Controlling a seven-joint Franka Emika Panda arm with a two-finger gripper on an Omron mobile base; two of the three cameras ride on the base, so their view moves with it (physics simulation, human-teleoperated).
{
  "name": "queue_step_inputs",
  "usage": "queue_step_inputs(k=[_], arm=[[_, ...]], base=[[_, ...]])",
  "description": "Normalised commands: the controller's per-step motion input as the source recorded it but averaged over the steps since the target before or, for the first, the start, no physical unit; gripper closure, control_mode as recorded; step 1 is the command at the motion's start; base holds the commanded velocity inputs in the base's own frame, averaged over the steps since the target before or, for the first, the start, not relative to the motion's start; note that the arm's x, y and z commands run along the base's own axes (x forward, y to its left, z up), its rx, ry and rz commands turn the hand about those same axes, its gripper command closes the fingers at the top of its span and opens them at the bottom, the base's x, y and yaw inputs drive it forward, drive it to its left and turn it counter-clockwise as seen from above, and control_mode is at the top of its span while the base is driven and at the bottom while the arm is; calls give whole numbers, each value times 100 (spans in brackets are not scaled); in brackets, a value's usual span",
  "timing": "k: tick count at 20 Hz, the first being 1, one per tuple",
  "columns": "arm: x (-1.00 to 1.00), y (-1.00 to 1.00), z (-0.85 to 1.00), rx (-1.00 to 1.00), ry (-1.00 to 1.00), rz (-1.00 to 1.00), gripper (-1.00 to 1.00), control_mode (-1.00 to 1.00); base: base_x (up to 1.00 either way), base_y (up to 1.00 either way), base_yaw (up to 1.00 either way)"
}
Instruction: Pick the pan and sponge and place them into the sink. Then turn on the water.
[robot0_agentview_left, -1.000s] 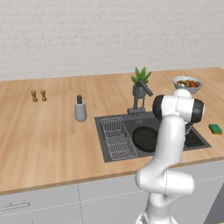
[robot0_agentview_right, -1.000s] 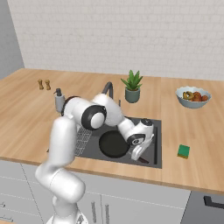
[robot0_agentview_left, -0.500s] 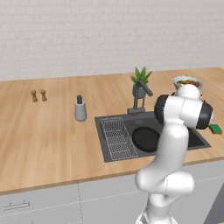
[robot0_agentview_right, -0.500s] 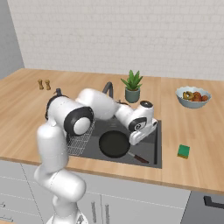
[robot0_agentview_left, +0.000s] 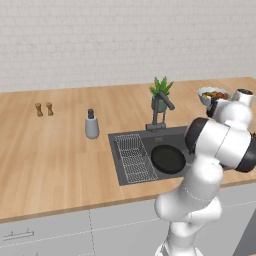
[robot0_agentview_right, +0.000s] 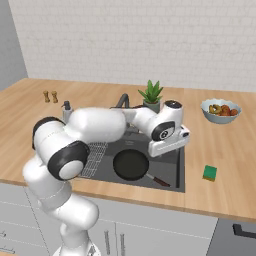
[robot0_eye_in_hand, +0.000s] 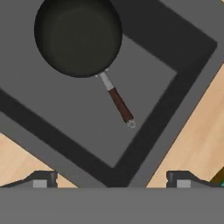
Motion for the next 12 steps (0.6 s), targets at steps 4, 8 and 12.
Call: queue_step_inputs(k=[4, 8, 12], arm=[[-81, -45, 72, 0, 0, -32, -100, -100], [-58, -76, 21, 0, 0, -35, -100, -100], [-11, -62, 2, 2, 0, -23, -100, -100]], base=[[0, 0, 0], [0, 0, 0], [0, 0, 0]])
